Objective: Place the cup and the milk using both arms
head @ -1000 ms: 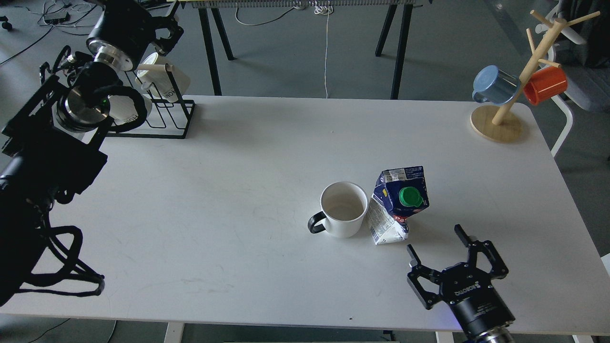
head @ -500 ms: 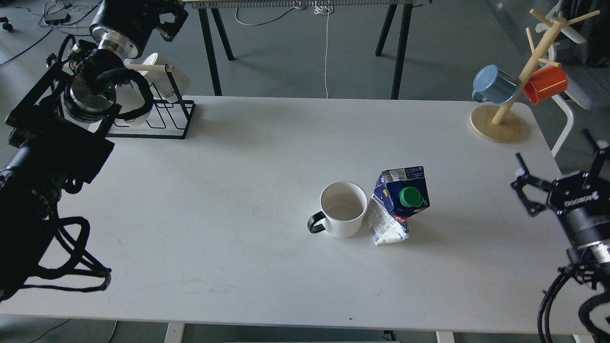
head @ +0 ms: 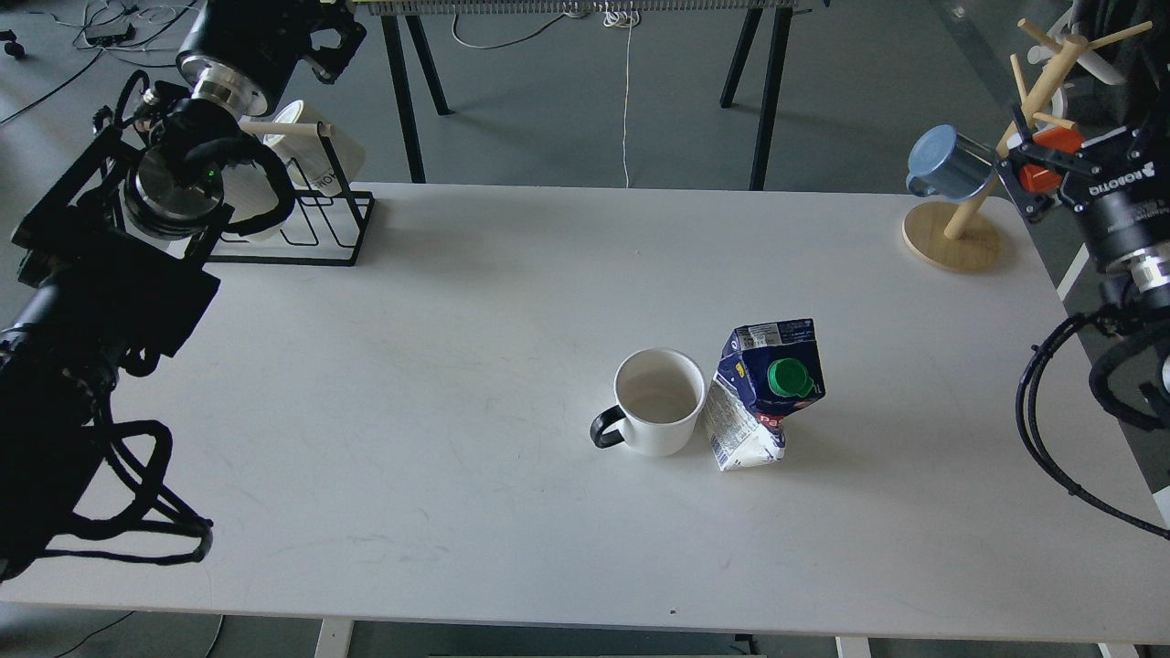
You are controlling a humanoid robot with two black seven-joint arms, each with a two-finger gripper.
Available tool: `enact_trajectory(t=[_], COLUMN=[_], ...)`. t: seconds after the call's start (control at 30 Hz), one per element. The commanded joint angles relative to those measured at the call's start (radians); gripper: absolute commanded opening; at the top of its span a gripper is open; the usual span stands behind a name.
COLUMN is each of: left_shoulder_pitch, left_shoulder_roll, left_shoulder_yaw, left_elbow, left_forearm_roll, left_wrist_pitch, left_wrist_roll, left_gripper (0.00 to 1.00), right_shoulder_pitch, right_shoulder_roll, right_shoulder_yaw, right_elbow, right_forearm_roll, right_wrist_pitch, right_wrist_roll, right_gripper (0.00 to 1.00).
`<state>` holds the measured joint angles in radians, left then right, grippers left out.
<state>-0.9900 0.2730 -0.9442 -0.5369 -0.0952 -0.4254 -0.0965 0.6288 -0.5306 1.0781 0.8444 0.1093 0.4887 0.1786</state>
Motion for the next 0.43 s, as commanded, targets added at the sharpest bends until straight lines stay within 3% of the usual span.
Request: enact_trajectory(t=[0.0, 0.17, 0.4], left_shoulder_pitch=[0.016, 0.037, 0.048], left_shoulder_roll=[0.011, 0.012, 0.014], left_shoulder_yaw=[-0.002, -0.007, -0.013], left_elbow=[-0.035, -0.063, -0.063], left_forearm_roll=[0.000, -0.001, -0.003], left_wrist_pitch=[-0.009, -0.007, -0.007], left_wrist_roll=[0.000, -0.005, -0.011], left_gripper=[1.00, 1.00, 1.00], right_shoulder_pitch=[0.120, 0.253, 0.336], right_shoulder_roll=[0.049, 0.127, 0.150], right_shoulder_yaw=[-0.050, -0.063, -0.136], right_elbow=[-0.096, -0.211, -0.228], right_forearm_roll=[0.006, 0.006, -0.002], right_wrist_pitch=[0.000, 0.000, 0.000], right_wrist_roll=[-0.007, -0.013, -0.011], right_gripper=[0.98, 0.98, 0.99])
